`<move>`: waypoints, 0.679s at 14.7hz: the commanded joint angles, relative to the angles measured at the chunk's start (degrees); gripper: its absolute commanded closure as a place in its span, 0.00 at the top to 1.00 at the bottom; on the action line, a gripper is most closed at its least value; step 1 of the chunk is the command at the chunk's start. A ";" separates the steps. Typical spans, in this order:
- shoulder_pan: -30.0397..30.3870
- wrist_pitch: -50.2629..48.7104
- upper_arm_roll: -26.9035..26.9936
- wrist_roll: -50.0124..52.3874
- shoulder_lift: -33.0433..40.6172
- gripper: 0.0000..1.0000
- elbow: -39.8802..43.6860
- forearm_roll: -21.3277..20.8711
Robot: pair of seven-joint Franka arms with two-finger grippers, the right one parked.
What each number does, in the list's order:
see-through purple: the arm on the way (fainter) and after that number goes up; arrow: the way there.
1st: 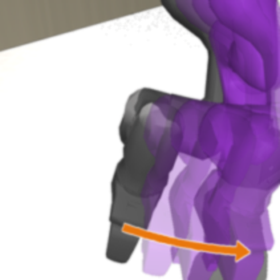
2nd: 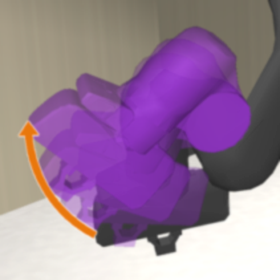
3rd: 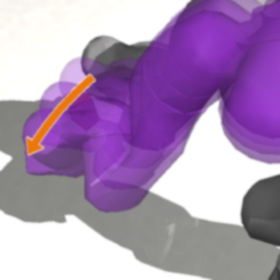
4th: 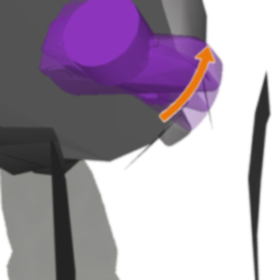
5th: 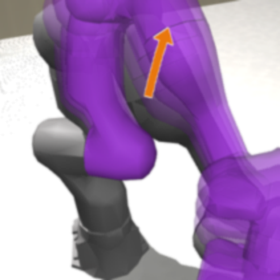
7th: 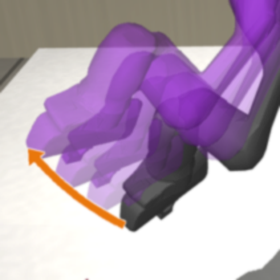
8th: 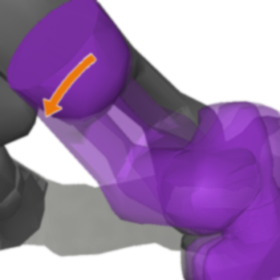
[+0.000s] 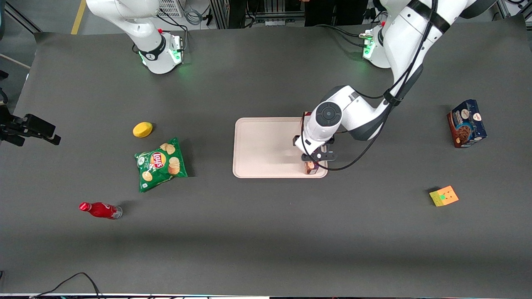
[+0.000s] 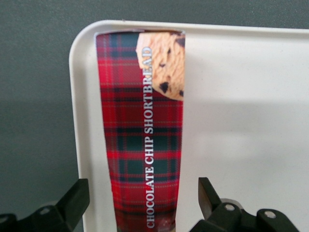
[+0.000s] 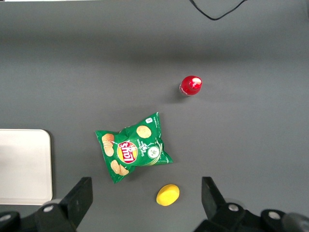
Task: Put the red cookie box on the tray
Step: 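Lower the box onto the tray and open the left gripper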
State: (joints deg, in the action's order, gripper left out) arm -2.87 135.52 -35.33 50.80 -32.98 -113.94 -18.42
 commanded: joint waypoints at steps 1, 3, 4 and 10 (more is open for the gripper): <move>-0.12 0.63 0.09 1.32 0.64 1.00 -0.58 -1.00; -0.03 -0.42 -0.08 1.15 1.86 1.00 0.38 -0.92; 0.05 -1.21 -0.26 0.88 3.26 1.00 1.52 -1.00; 0.58 -32.51 -2.20 -10.42 15.21 1.00 20.90 5.92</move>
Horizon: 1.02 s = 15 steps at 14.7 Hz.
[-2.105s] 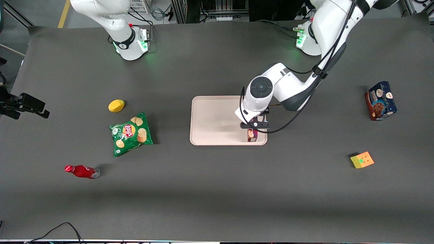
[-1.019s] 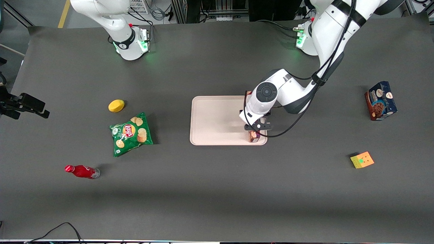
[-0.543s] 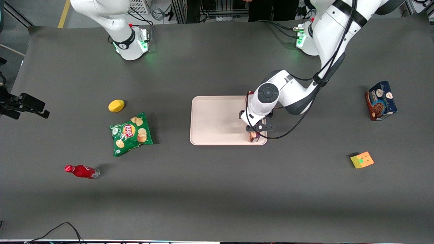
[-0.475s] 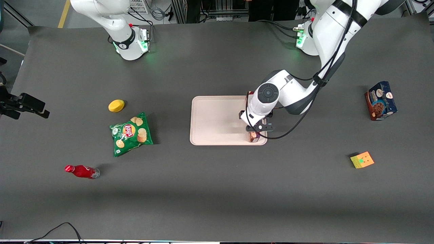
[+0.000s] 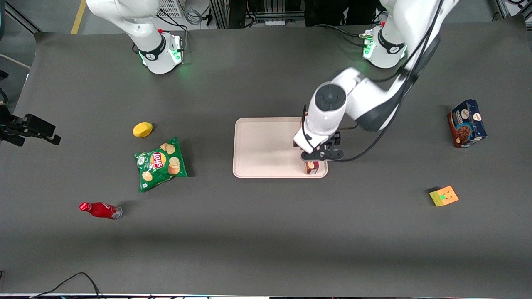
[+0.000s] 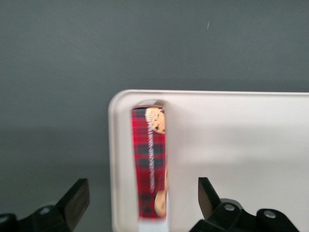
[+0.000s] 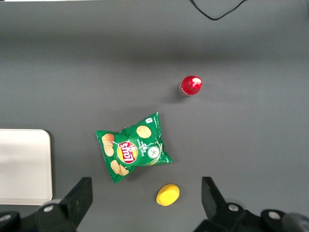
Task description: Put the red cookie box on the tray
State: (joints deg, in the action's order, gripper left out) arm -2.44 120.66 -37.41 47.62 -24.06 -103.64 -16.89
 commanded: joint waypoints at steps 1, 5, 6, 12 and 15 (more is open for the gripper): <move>0.33 -25.48 0.75 -12.15 6.74 1.00 16.22 5.46; 0.42 -39.61 10.40 -23.25 11.21 1.00 27.08 5.82; 0.33 -40.14 13.48 -26.41 13.41 1.00 26.65 5.99; -0.37 -33.76 27.83 -33.12 19.04 1.00 17.80 12.67; -0.29 -26.36 29.41 -33.03 22.57 1.00 9.25 14.16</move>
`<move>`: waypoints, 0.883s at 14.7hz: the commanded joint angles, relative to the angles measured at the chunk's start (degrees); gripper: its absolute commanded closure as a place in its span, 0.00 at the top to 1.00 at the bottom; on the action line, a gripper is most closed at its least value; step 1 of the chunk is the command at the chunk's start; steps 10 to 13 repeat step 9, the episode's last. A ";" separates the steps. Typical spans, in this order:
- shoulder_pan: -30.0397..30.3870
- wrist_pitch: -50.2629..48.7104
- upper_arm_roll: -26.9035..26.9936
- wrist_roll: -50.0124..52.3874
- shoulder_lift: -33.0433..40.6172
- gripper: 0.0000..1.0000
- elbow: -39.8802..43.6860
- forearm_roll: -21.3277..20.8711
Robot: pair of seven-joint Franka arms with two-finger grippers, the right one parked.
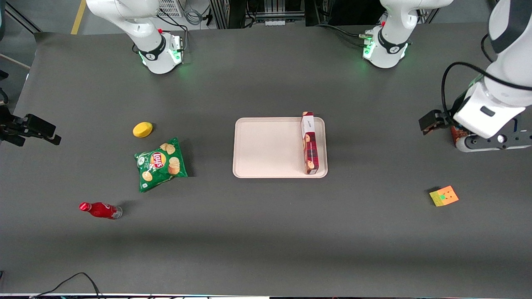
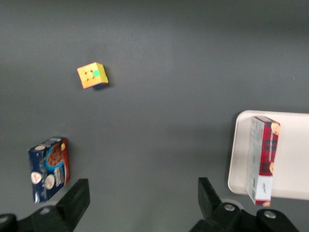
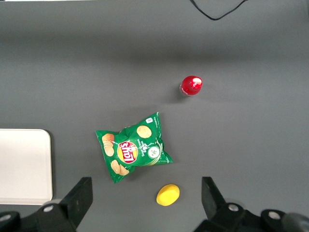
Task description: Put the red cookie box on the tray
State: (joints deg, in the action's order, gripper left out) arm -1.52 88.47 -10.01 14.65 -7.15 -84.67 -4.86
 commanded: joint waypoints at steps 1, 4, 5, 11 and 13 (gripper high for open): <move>-0.86 5.93 2.27 -0.06 5.75 1.00 -9.90 4.23; -1.12 6.97 3.50 -0.15 5.75 1.00 -10.60 5.21; -1.12 7.24 3.50 -0.15 5.49 1.00 -10.61 5.30; -1.12 7.33 3.59 -0.24 5.48 1.00 -10.43 5.39; -1.12 7.33 3.59 -0.24 5.48 1.00 -10.43 5.39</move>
